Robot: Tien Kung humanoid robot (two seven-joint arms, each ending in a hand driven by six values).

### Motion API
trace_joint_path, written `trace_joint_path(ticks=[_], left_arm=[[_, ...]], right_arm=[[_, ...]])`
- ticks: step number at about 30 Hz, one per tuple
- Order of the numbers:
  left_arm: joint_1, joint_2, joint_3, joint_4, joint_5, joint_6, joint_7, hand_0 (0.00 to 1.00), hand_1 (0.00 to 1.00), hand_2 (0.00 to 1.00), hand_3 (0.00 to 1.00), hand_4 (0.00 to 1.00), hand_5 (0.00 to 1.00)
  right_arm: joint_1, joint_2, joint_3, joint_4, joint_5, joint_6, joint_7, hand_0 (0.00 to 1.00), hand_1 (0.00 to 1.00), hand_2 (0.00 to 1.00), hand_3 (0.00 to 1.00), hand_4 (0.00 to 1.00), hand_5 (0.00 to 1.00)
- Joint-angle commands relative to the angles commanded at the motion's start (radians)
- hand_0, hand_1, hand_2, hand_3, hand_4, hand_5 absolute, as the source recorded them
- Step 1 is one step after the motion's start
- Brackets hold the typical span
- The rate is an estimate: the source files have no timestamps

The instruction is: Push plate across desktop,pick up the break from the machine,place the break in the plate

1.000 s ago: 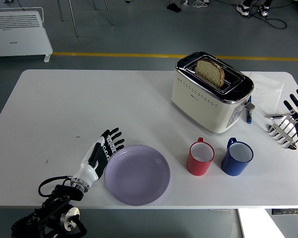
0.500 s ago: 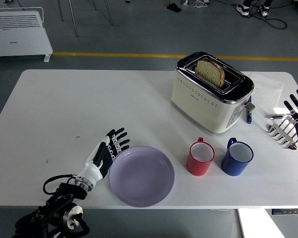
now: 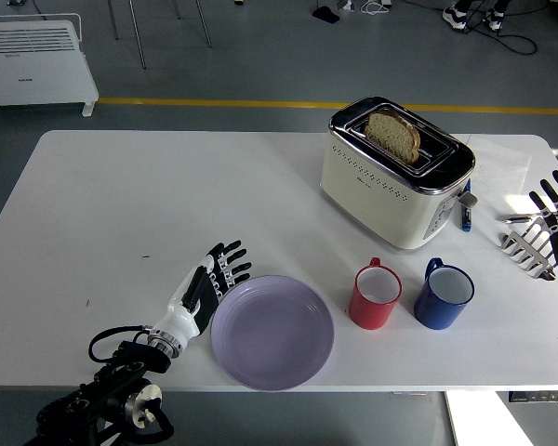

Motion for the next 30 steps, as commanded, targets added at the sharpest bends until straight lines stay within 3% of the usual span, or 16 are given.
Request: trace_joint_path(ticks=[11,16,20,24,27,30], left_arm=[[-0.017,-0.012,0.0,0.006,0.004,0.005,-0.003,0.806,0.839,0.916,0.905,0.571,0.998],[-0.003,-0.018,-0.052,-0.007,0.037,0.037,-0.021,0.8,0.835,0.914,0.901,0.571,0.998],[0.032,-0.018,-0.162,-0.045,0.118,0.1,-0.04,0.8,0.835,0.914,0.901,0.571,0.998],[0.057,-0.018,-0.266,-0.082,0.182,0.129,-0.037,0.786,0.83,0.903,0.89,0.571,0.998],[0.089,-0.018,-0.381,-0.142,0.252,0.143,-0.013,0.786,0.83,0.903,0.89,0.571,0.998],[0.121,-0.018,-0.495,-0.214,0.308,0.13,0.04,0.78,0.82,0.876,0.886,0.573,0.998]], right_arm=[[0.002,0.001,-0.003,0.0,0.0,0.0,0.0,0.769,0.708,0.703,0.72,0.54,0.618],[0.004,0.001,-0.002,0.002,0.0,-0.001,0.0,0.768,0.708,0.702,0.72,0.54,0.618],[0.005,-0.004,-0.001,0.016,-0.009,-0.005,-0.001,0.768,0.708,0.702,0.72,0.54,0.618],[0.009,-0.009,-0.001,0.03,-0.023,-0.01,-0.002,0.768,0.708,0.702,0.72,0.54,0.618],[0.02,-0.024,-0.008,0.056,-0.062,-0.025,-0.006,0.768,0.708,0.702,0.72,0.54,0.618],[0.046,-0.054,-0.031,0.088,-0.13,-0.064,-0.007,0.769,0.709,0.702,0.72,0.539,0.617]])
